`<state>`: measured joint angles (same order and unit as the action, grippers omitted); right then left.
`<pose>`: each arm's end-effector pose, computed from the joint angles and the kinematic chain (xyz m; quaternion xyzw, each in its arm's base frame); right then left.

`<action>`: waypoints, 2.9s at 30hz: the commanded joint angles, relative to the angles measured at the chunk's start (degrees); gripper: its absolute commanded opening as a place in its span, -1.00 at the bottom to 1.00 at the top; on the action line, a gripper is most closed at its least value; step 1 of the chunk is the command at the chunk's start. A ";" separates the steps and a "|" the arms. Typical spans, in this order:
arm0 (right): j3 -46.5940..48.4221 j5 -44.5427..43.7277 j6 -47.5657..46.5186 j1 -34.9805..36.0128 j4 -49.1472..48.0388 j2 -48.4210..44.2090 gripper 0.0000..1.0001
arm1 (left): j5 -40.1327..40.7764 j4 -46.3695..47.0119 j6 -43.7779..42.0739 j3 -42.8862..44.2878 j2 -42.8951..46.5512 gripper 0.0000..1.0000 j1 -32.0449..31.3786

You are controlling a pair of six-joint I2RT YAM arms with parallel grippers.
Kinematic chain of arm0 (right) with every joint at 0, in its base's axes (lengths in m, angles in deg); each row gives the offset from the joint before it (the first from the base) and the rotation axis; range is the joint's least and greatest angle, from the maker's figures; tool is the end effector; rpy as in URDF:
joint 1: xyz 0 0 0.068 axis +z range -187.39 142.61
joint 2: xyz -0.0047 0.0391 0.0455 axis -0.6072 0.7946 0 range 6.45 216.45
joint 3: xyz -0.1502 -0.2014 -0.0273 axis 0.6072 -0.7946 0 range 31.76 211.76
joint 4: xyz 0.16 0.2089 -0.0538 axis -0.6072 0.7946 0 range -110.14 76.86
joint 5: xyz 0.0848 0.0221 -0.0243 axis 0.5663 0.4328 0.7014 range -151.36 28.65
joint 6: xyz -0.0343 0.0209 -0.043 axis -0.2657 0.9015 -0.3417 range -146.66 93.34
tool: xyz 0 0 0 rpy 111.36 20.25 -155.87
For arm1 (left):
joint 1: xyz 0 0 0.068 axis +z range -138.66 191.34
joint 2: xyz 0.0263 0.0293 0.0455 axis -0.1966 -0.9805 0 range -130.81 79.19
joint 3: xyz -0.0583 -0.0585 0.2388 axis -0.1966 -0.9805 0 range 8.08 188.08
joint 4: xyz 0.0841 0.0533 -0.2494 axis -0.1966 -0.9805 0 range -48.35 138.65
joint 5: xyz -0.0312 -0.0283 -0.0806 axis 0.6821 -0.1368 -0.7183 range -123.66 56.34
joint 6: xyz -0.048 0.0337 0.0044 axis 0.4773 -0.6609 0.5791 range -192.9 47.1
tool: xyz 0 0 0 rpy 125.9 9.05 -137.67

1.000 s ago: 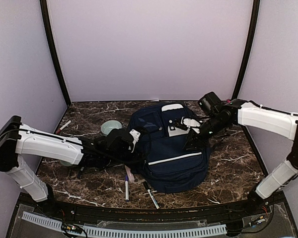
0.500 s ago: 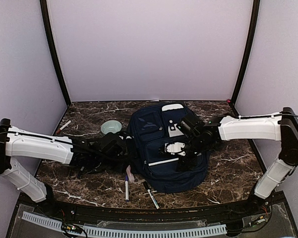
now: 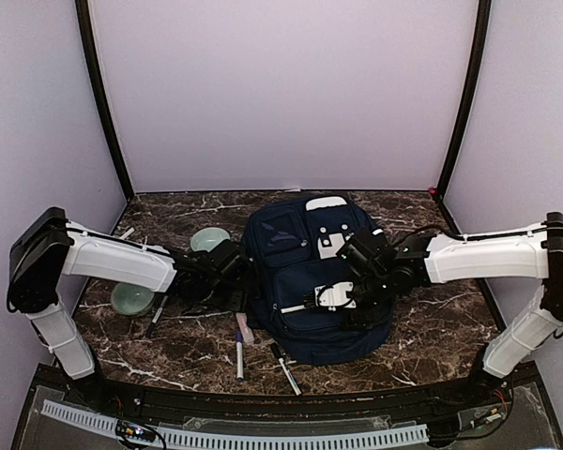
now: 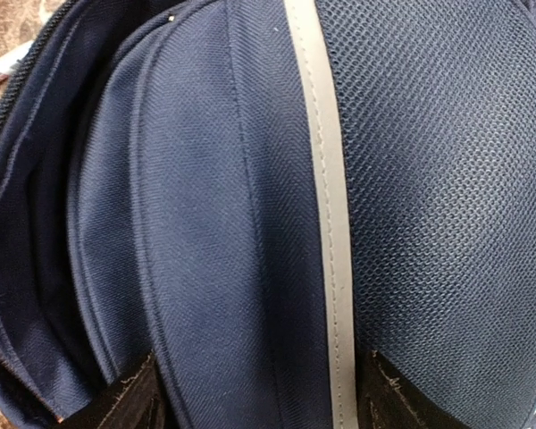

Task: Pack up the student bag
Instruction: Move the student bag to the center of the board, then grab the upper front pocket of the student bag, then grab the pen at the center of the board.

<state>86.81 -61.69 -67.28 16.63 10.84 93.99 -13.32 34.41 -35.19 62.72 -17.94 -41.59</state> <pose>0.1805 0.2482 0.1670 -0.7150 0.6604 0.0239 0.2282 0.2164 -0.2619 0.1331 0.0748 0.9415 -0.0814 0.3184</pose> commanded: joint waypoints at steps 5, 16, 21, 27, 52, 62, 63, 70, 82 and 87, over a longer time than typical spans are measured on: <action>-4.32 -11.98 0.86 0.56 -11.58 -0.03 0.27 | -3.19 5.08 -7.55 10.74 -10.50 0.28 3.00; -2.50 -14.56 2.19 -1.45 -15.32 -3.55 -0.21 | -5.46 5.00 -16.38 27.91 -20.98 0.27 3.64; -1.60 -14.78 2.66 -3.58 -16.88 -3.56 -0.34 | -3.15 -1.89 -18.70 30.07 -17.13 0.30 4.05; 0.48 -14.04 3.05 -6.42 -19.04 -4.33 -0.38 | -4.42 -6.99 -16.46 20.72 -4.15 0.32 4.06; 9.19 -8.68 10.71 -9.91 -17.80 -7.98 -1.00 | -14.25 -6.32 9.51 -1.66 5.34 0.07 -3.76; 13.15 -7.08 10.34 -9.93 -16.55 -8.68 -1.00 | -14.68 -7.32 14.11 -0.16 0.40 0.06 -4.03; 13.03 -6.31 10.82 -9.95 -16.48 -8.56 -1.00 | -13.83 -7.97 14.21 0.19 -0.05 0.06 -4.03; 11.39 -5.03 11.35 -9.96 -16.68 -8.61 -1.00 | -10.95 -10.10 13.45 3.82 -3.91 -0.08 -3.70; 7.99 -5.81 11.26 -9.92 -18.26 -9.51 -1.00 | -14.83 -10.06 1.51 10.79 -10.20 -0.50 -3.54; 7.66 -6.00 11.41 -10.00 -18.24 -9.87 -1.00 | -18.84 -15.86 -10.99 16.86 -13.57 -0.13 -3.50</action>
<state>94.61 -67.40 -57.41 7.06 -0.90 86.50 -28.75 25.01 -36.19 76.68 -29.52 -45.33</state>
